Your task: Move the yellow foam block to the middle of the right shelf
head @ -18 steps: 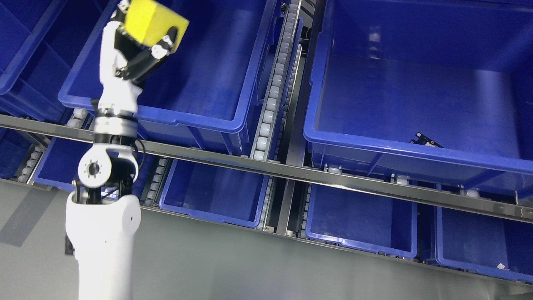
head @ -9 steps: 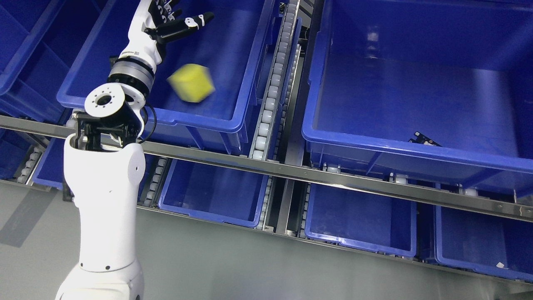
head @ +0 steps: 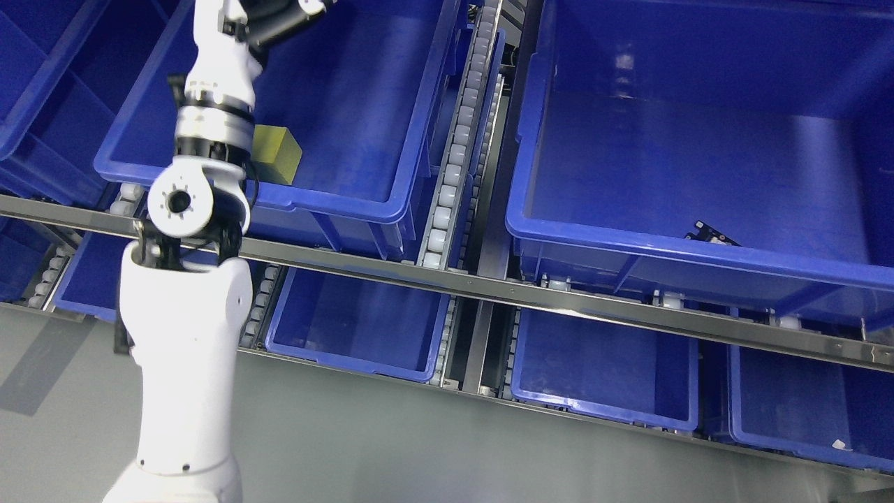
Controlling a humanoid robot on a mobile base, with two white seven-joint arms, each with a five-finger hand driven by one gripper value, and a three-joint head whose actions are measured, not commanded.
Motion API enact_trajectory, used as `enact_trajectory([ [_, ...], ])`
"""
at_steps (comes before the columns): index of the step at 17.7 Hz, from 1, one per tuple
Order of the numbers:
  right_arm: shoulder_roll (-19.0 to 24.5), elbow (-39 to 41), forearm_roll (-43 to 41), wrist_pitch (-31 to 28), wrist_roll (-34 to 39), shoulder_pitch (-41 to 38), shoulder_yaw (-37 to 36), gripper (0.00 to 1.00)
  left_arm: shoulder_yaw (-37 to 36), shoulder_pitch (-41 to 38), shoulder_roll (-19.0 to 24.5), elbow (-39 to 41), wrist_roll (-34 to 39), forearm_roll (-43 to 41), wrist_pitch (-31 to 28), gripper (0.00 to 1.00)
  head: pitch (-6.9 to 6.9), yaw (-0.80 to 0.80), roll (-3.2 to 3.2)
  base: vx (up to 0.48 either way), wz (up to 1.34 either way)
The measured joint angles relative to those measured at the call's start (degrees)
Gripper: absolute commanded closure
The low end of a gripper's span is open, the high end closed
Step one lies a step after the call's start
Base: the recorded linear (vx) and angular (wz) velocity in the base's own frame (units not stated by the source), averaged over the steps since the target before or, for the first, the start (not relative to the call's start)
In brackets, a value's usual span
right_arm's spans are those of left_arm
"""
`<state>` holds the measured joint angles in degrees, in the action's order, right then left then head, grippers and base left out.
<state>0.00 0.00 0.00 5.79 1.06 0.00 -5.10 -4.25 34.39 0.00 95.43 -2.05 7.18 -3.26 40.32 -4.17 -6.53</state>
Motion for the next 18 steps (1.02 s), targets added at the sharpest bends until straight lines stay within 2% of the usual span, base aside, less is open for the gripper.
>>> enact_trajectory([
  [3,0.0,0.0,0.0,-0.2,0.0,0.0,0.0,0.00,-0.1,-4.9,0.2,0.8,-1.2,-0.1,6.0,0.00,0.00,0.00,0.00,0.000,0.00],
  [7,0.0,0.0,0.0,-0.2,0.0,0.0,0.0,0.00,0.7,-9.1,0.9,1.6,-1.6,-0.1,7.7,0.00,0.00,0.00,0.00,-0.002,0.00],
  [18,0.0,0.0,0.0,-0.2,0.0,0.0,0.0,0.00,3.1,-11.1,0.3,2.7,-1.5,-0.1,0.9,0.00,0.00,0.00,0.00,-0.027,0.02],
])
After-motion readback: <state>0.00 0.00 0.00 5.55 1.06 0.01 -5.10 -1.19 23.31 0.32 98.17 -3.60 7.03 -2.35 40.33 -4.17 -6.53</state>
